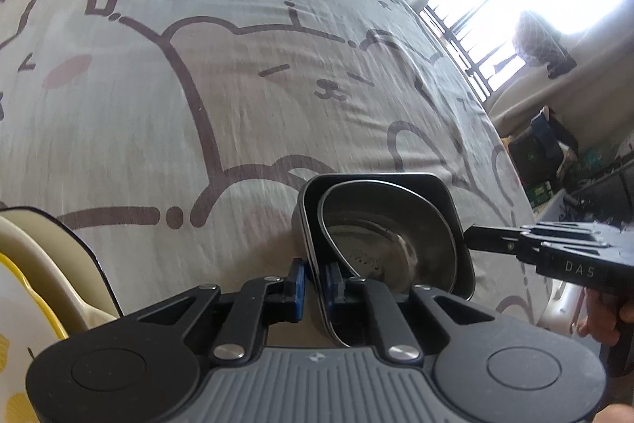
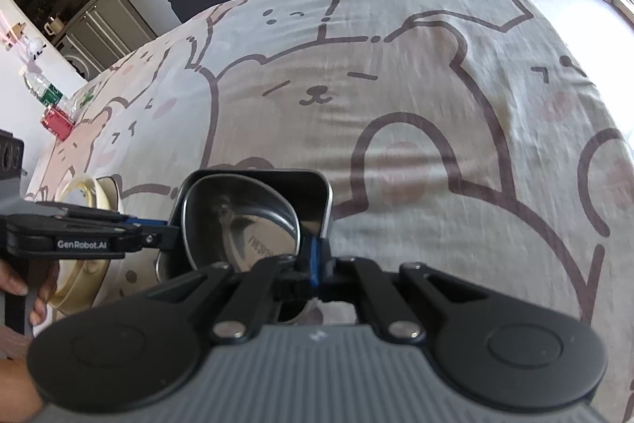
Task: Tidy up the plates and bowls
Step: 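Lift the steel tray holding the bowl with both grippers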
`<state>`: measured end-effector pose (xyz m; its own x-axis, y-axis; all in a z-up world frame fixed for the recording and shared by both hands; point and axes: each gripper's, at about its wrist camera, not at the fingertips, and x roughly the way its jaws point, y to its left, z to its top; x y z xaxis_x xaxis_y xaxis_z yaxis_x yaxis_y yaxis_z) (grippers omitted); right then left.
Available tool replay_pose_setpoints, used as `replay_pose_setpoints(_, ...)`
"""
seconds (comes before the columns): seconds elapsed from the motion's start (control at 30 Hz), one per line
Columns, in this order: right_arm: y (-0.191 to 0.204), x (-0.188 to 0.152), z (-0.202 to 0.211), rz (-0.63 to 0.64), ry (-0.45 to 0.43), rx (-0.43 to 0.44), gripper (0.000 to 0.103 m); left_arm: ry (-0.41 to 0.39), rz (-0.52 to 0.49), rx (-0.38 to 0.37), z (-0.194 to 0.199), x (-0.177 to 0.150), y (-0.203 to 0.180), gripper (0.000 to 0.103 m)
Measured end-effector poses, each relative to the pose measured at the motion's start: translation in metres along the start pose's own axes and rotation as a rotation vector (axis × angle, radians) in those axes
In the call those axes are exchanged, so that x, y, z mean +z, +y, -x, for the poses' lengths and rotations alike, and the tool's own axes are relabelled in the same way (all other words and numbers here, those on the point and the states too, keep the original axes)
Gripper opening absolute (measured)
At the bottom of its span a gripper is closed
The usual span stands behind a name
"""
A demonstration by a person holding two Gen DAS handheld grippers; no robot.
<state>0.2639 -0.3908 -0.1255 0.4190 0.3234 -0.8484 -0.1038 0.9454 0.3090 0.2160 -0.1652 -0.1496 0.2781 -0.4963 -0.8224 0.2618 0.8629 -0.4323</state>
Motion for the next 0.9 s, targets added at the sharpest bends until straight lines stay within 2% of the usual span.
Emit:
replay_pose_setpoints(0.1,0.001,0.001,0.0,0.003,-0.002,0.02,0.0,-0.006,0.024,-0.014,0.002,0.001,0.003,0.01)
replay_pose_setpoints(0.33,0.013,0.003,-0.01,0.048,0.019,0.001,0.0,-0.014,0.053,-0.034,0.007,0.001,0.007,0.007)
replay_pose_setpoints(0.7,0.004,0.002,-0.008,0.009,-0.011,0.028,0.0,-0.015,0.066,-0.048,0.007,0.0,0.01,0.007)
replay_pose_setpoints(0.9,-0.01,0.0,-0.012,-0.099,-0.032,0.089,0.0,-0.014,0.074,-0.053,0.008,0.0,0.011,0.007)
